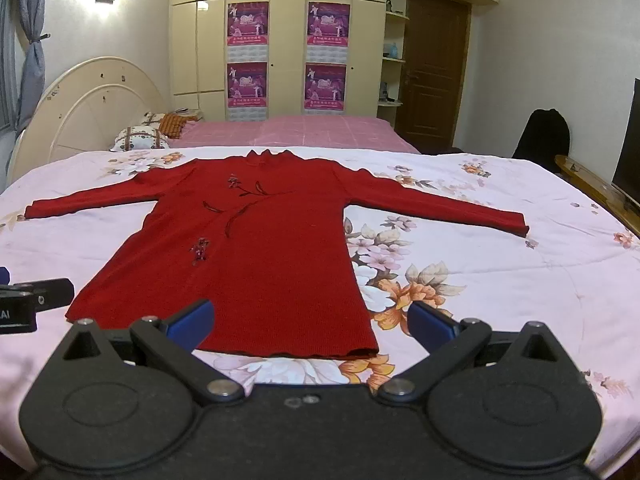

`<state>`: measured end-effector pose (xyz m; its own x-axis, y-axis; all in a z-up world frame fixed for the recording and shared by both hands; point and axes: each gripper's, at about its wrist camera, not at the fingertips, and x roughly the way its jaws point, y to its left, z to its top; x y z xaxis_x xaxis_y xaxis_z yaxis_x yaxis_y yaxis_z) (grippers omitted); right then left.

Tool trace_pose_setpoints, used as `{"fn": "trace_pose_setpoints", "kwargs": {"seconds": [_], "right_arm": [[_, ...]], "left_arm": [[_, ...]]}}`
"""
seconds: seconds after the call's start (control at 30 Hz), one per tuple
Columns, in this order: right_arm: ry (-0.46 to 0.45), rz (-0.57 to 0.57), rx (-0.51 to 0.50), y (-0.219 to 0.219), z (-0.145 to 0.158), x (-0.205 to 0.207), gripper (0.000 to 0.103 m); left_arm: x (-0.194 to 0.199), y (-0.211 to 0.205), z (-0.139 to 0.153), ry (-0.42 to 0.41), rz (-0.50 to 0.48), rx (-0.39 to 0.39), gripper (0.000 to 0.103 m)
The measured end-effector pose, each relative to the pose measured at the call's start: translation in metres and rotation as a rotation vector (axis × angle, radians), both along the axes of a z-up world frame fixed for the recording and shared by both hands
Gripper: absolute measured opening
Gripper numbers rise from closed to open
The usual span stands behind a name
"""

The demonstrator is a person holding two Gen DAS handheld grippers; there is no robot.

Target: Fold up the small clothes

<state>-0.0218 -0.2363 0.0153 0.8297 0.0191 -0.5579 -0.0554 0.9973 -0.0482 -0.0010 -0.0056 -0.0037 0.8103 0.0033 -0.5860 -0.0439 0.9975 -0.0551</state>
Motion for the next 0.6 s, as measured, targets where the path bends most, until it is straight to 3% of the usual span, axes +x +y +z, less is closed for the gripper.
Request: {"fn": "trace_pose_setpoints", "kwargs": {"seconds": [0.6], "right_arm": [[0.000,0.003,0.002,0.0001,0.0004,0.0013,0.102]], "left_arm": [[0.0004,0.0018,0.0016,0.001,0.000,0.000,0.103]]}}
